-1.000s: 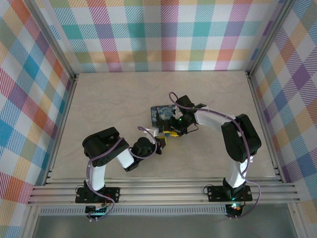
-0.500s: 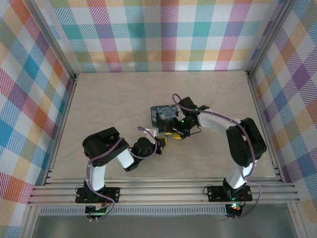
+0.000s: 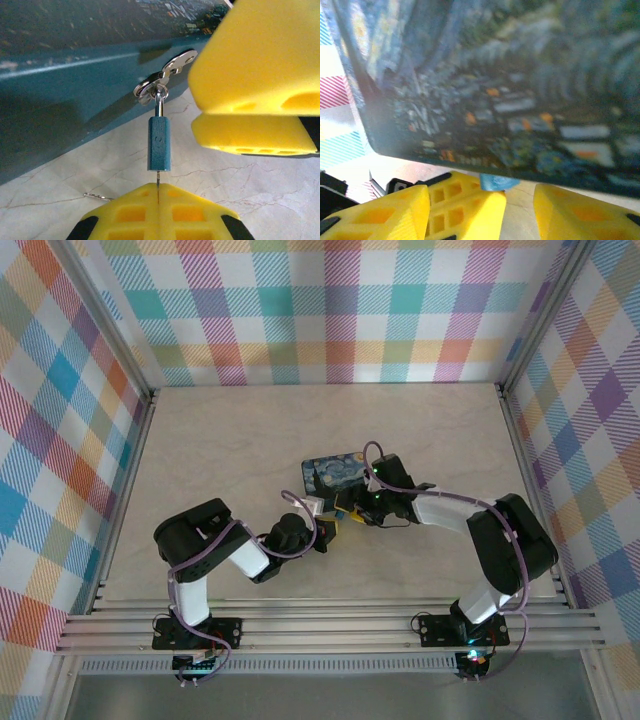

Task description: Unlock a padlock with a key

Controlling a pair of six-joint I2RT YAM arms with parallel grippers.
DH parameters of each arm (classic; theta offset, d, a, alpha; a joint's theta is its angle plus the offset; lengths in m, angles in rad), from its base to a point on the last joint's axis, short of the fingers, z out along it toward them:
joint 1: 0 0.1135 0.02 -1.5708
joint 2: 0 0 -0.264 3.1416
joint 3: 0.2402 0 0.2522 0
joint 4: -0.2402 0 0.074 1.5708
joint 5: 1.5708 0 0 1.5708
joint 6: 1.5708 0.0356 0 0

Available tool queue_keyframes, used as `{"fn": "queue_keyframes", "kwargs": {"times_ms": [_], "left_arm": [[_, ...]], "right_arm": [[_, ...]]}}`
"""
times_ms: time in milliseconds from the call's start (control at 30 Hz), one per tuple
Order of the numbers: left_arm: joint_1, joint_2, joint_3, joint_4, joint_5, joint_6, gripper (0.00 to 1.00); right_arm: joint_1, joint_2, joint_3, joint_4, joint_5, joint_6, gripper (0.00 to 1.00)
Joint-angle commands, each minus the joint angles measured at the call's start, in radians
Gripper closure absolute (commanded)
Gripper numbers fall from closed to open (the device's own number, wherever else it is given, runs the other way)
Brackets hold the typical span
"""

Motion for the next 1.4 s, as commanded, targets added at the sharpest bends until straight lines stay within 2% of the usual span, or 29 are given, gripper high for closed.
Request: {"fn": "queue_keyframes", "kwargs": {"times_ms": [0, 267, 600, 900, 1133, 1367], "left_arm": [[0.0, -0.032, 0.016, -0.01, 0.032, -0.019, 1.0], [0.014, -0.031, 0.0, 0.026, 0.04, -0.06, 1.0], [0.029, -0.033, -0.007, 0.05, 0.077, -0.083, 1.0], [0.037, -0.049, 0.0, 0.031, 0.09, -0.07, 1.0], [0.034, -0.083, 0.037, -0.04, 0.101, -0.023, 1.0], [0.004, -0.171, 0.099, -0.246, 0.047, 0.112, 1.0]], "right_arm": [[0.008, 0.025, -0.016, 0.055, -0.016, 0.02, 0.43], [0.02, 0.02, 0.0, -0.077, 0.041, 0.015, 0.43], [0.051, 0.033, -0.038, 0.06, 0.034, 0.016, 0.46], [0.051, 0.056, -0.031, 0.023, 0.037, 0.028, 0.46], [0.052, 0.063, 0.0, -0.029, 0.028, 0.013, 0.61], [0.053, 0.066, 0.032, -0.082, 0.017, 0.009, 0.83]]}}
